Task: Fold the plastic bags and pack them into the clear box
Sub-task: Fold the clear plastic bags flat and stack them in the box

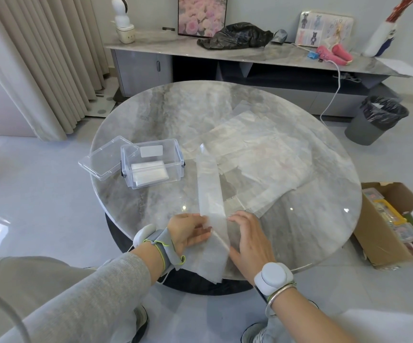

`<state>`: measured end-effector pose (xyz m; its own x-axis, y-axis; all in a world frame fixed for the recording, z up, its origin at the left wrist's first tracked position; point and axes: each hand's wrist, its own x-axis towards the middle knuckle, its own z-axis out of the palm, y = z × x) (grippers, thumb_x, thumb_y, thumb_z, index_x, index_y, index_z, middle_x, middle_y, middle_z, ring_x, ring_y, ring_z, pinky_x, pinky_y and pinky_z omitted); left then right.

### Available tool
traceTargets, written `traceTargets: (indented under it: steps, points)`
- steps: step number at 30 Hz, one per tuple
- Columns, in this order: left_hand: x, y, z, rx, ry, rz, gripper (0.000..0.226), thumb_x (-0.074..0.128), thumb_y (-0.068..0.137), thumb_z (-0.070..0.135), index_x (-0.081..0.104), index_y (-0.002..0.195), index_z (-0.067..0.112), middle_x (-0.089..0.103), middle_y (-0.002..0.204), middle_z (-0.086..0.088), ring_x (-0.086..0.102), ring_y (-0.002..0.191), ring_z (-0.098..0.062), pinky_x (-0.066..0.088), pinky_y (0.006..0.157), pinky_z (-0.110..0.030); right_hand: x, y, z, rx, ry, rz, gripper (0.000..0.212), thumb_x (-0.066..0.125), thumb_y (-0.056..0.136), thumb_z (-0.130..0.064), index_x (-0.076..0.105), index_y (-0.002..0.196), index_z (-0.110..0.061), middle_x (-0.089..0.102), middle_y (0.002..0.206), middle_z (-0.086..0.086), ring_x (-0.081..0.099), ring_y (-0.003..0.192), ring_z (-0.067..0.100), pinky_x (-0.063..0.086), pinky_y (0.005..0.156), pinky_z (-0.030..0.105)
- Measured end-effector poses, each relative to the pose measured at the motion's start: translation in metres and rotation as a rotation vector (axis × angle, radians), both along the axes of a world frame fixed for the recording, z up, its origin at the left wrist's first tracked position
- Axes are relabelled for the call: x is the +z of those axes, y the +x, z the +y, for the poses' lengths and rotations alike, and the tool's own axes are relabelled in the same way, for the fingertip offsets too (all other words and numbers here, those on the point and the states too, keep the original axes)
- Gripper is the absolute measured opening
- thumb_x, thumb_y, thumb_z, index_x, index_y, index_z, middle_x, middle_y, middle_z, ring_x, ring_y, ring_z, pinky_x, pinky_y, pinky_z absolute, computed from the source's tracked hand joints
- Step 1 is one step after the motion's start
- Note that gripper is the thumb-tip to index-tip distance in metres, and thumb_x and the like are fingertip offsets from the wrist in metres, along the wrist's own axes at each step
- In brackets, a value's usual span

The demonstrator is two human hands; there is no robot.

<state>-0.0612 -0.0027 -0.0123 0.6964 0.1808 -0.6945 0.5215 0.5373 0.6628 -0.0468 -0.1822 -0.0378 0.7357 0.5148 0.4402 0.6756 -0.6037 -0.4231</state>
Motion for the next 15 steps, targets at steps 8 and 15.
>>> traceTargets:
  steps: [8, 15]
  points:
    - [-0.012, 0.003, 0.005, -0.091, 0.305, 0.004, 0.013, 0.068, 0.089, 0.005, 0.056, 0.095, 0.006, 0.063, 0.076, -0.009, 0.065, 0.052, -0.021, 0.056, 0.046, -0.032, 0.020, -0.001, -0.002, 0.228, -0.066, -0.018, 0.038, 0.054, 0.072, 0.006, 0.064, 0.098, -0.020, 0.054, 0.109, -0.009, 0.051, 0.100, 0.012, 0.043, 0.074, 0.025]
    - [-0.018, -0.012, 0.023, -0.458, 1.274, -0.241, 0.031, 0.070, 0.083, 0.027, 0.053, 0.110, 0.029, 0.057, 0.101, 0.015, 0.060, 0.087, -0.011, 0.049, 0.075, -0.029, 0.005, 0.008, 0.002, 0.255, -0.085, 0.377, 0.054, 0.069, 0.069, 0.011, 0.071, 0.093, -0.037, 0.059, 0.097, -0.021, 0.045, 0.096, -0.002, 0.037, 0.076, 0.015]
